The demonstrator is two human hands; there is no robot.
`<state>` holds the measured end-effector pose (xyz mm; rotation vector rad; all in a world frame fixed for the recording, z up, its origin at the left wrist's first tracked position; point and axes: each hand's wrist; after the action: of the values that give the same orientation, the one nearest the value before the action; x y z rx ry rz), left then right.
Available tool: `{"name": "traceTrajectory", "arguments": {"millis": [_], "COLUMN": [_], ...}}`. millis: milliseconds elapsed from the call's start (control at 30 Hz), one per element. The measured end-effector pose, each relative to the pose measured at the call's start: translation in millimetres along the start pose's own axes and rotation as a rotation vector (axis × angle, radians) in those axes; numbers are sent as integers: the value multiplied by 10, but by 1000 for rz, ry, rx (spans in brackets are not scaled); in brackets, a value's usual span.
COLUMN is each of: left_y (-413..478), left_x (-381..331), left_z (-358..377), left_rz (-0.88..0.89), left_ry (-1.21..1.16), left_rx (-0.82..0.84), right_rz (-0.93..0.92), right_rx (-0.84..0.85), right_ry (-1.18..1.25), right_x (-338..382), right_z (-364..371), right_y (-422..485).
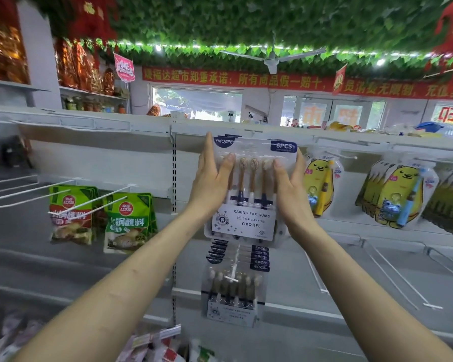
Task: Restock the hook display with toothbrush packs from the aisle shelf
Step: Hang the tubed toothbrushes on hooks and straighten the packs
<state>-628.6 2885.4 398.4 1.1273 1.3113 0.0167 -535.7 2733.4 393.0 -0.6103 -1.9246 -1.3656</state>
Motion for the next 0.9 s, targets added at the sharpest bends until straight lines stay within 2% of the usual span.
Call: {"name": "traceTrajectory", "arguments": {"millis": [233,433,533,633,767,900], "left_y": [-244,-1121,-1580,-1859,-1859,-1631], "left_x": [72,632,870,1096,1332,1473], "left_z": [-151,-209,-131,-122,-110,41], "left_rz": [-38,-193,-327,-425,-518,-588], "left_ry": [-31,-32,-58,-1,61,-16], "left_rx": [24,-65,-81,10,93,163], "right_rz": [83,225,310,418,486,539], "right_rx": [-17,-144,-83,-23,137,194], "right_ry": [29,16,-1,-40,-137,-143], "right_x": [-110,-428,-677,-937,-1199,-1485], "right_z": [-109,-68,94,200,266,338], "right_y": [-196,-1053,-1469,-1696,-1736,-1543]}}
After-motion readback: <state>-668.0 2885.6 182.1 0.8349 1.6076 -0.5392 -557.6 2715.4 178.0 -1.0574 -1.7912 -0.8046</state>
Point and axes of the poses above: each hand's wrist, its own y-axis towards the middle knuckle, its own z-axis out of the palm, x = y × z, and after that the axes turned 8 degrees about -y, right-handed
